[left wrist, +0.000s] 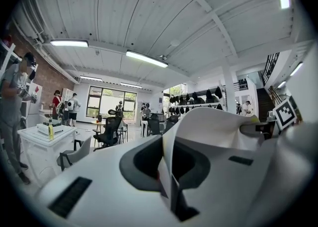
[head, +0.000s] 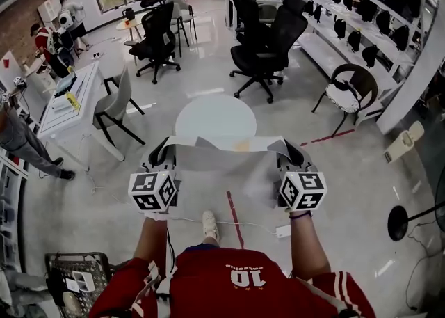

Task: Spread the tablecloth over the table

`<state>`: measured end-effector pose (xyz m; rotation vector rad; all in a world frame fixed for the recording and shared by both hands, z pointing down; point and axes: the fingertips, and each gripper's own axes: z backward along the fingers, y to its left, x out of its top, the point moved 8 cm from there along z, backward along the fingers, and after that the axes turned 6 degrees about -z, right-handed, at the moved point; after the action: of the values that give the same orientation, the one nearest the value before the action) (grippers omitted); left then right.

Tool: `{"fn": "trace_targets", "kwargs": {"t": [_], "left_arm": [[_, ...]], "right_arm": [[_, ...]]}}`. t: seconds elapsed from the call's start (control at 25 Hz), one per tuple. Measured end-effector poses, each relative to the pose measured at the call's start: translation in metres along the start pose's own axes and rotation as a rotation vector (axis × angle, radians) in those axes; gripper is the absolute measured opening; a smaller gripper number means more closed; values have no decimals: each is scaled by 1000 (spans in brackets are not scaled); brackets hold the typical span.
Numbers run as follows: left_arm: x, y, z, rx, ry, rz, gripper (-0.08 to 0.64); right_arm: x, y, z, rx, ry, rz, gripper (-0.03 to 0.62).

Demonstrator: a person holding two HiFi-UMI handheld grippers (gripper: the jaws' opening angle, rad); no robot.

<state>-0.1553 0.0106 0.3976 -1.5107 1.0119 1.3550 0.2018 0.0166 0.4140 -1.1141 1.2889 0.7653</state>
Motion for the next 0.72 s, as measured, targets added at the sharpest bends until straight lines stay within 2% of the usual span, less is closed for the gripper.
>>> {"fn": "trace_targets", "kwargs": {"t": [0.72], "left_arm": [[17, 93, -126, -24, 5, 13, 11]], "right_arm": [[32, 1, -150, -25, 22, -1, 17]]}}
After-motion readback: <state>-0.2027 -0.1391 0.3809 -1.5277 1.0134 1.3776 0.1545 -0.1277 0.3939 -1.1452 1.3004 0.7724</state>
